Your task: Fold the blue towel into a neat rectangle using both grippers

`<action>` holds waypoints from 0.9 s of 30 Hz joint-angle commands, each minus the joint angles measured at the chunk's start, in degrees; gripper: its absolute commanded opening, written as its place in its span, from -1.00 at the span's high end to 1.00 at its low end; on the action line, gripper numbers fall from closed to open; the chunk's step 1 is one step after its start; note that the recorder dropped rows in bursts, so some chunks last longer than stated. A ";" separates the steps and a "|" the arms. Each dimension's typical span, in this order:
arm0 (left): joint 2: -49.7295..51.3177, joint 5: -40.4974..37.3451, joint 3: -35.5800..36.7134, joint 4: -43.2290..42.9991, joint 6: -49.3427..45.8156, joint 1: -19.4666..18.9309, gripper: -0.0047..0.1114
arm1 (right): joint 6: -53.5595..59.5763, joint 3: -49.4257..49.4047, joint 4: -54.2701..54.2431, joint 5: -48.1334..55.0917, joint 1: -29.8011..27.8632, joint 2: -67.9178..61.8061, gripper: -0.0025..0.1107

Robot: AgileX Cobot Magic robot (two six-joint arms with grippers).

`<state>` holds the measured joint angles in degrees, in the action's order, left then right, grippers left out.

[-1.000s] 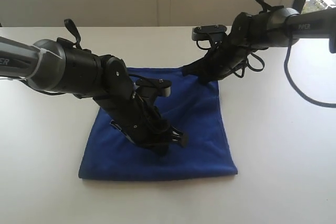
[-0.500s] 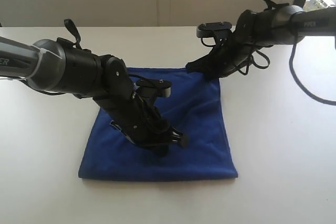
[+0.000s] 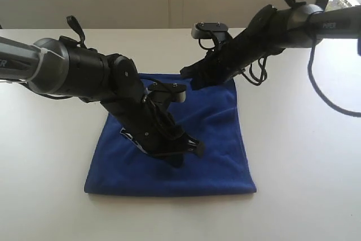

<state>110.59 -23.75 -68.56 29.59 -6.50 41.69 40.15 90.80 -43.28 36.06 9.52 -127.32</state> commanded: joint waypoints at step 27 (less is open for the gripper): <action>-8.77 4.46 -0.15 -9.94 3.05 -2.70 0.92 | -21.16 -1.05 19.88 4.09 -1.71 9.70 0.96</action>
<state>103.08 -21.07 -68.60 23.09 -6.91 40.90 20.47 93.80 -24.84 39.82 8.10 -120.23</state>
